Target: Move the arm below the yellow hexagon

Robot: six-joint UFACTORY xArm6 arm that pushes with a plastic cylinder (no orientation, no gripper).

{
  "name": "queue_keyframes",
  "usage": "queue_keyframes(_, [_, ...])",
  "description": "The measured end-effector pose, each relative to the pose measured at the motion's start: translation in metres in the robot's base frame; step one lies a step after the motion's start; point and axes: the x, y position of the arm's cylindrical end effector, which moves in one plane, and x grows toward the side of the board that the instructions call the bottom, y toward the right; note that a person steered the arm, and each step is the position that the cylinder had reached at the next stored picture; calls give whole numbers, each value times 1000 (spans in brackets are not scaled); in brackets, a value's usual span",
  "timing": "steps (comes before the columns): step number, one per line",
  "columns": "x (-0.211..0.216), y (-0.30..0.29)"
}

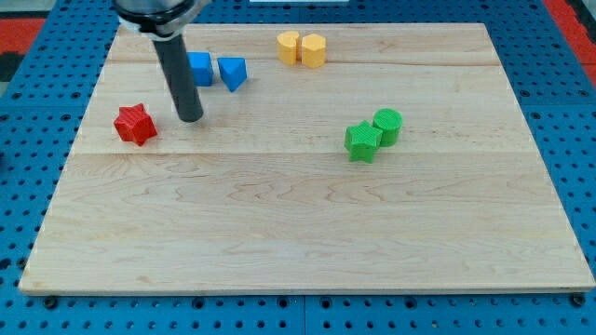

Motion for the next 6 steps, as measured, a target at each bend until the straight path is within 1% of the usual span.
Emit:
queue_keyframes(2, [-1,36])
queue_keyframes(3, [-3,104])
queue_keyframes(4, [-7,116])
queue_keyframes(6, [-7,118])
